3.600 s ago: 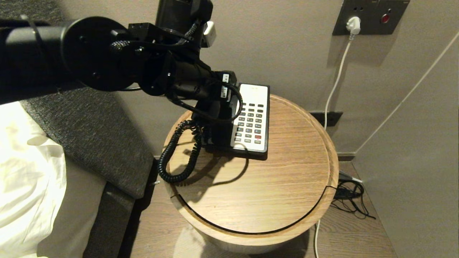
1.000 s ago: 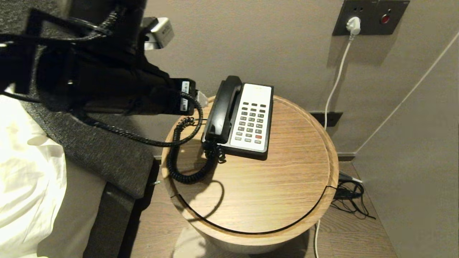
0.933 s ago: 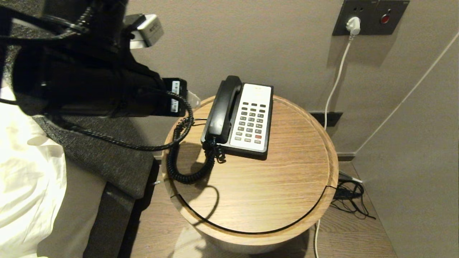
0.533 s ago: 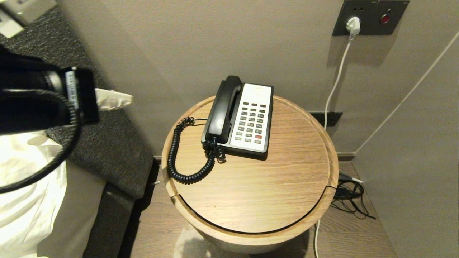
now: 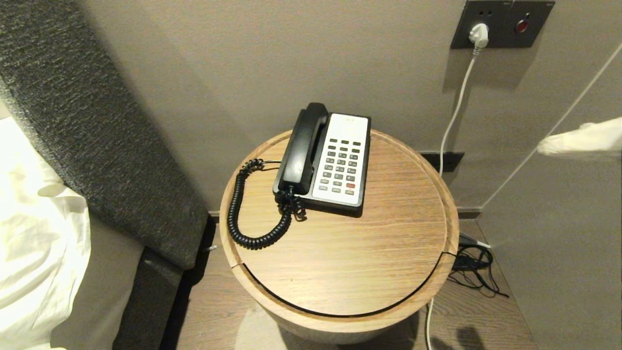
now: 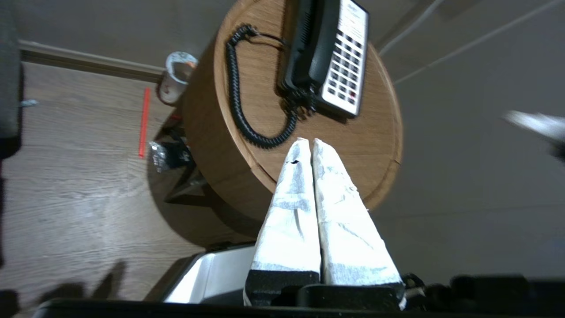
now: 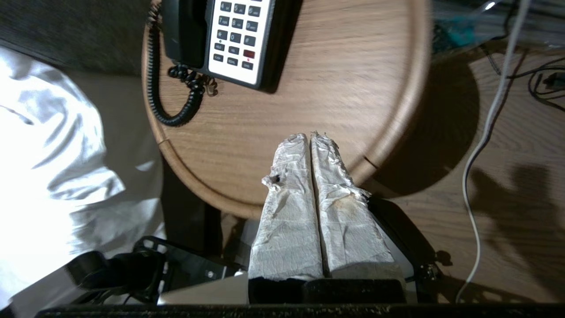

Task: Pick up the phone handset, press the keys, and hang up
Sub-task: End the call using the dial pad

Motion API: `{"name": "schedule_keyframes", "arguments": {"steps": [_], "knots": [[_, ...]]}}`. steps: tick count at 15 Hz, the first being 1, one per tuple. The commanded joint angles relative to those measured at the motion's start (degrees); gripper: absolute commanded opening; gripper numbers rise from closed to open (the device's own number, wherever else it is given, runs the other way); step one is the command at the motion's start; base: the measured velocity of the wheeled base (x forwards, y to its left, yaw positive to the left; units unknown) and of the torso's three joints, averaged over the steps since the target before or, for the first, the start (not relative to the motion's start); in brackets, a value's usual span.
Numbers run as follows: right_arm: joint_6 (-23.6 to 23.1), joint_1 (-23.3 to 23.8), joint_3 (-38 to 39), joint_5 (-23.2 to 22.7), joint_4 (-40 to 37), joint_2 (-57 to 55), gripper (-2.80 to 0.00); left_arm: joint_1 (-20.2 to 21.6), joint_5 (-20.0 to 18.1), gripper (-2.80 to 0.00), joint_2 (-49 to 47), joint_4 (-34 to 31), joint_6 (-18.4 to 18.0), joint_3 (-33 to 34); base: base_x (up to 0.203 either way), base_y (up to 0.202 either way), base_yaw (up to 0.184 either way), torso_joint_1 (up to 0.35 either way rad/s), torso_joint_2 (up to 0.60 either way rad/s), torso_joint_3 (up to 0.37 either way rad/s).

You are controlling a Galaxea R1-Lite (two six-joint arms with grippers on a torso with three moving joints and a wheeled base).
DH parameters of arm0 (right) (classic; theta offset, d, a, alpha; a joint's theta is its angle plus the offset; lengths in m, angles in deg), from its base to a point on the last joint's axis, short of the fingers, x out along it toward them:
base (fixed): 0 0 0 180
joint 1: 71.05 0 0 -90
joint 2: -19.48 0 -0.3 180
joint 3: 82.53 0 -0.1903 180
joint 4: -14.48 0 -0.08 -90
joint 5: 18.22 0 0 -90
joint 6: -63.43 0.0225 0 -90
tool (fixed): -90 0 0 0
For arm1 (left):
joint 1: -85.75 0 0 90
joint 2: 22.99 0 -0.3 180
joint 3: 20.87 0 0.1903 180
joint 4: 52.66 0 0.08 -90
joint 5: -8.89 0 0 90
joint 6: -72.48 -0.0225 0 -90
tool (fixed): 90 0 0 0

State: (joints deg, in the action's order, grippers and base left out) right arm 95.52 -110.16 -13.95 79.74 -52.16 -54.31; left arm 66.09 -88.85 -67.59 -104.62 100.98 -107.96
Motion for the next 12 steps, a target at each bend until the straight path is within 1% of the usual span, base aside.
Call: {"name": "schedule_keyframes", "arguments": {"steps": [1,2,5,7,9,12], "knots": [[-0.1,-1.4,-4.4,0.2,0.2,-13.7,-2.80,1.3,-1.4,-2.80,4.9,0.0,0.8,2.7,0.000,0.000,0.000,0.000,0.00,0.000],[-0.2,-2.1,-6.3,0.6,0.5,-17.4,-2.80,1.6,-2.0,-2.80,5.1,0.3,1.7,3.4,0.000,0.000,0.000,0.000,0.00,0.000],[-0.4,-4.4,-13.2,2.4,1.3,-26.7,-2.80,1.7,-3.3,-2.80,6.4,0.1,2.1,4.7,0.000,0.000,0.000,0.000,0.00,0.000],[-0.8,-6.7,-16.5,4.0,1.5,-30.5,-2.80,1.8,-4.0,-2.80,7.2,0.2,2.1,5.8,0.000,0.000,0.000,0.000,0.00,0.000],[-2.4,-7.0,-19.0,4.5,1.6,-33.6,-2.80,1.7,-4.1,-2.80,7.2,0.4,2.1,5.9,0.000,0.000,0.000,0.000,0.00,0.000],[-2.8,-7.7,-19.6,6.0,1.8,-35.9,-2.80,1.8,-4.8,-2.80,7.0,0.5,2.1,6.2,0.000,0.000,0.000,0.000,0.00,0.000]]}}
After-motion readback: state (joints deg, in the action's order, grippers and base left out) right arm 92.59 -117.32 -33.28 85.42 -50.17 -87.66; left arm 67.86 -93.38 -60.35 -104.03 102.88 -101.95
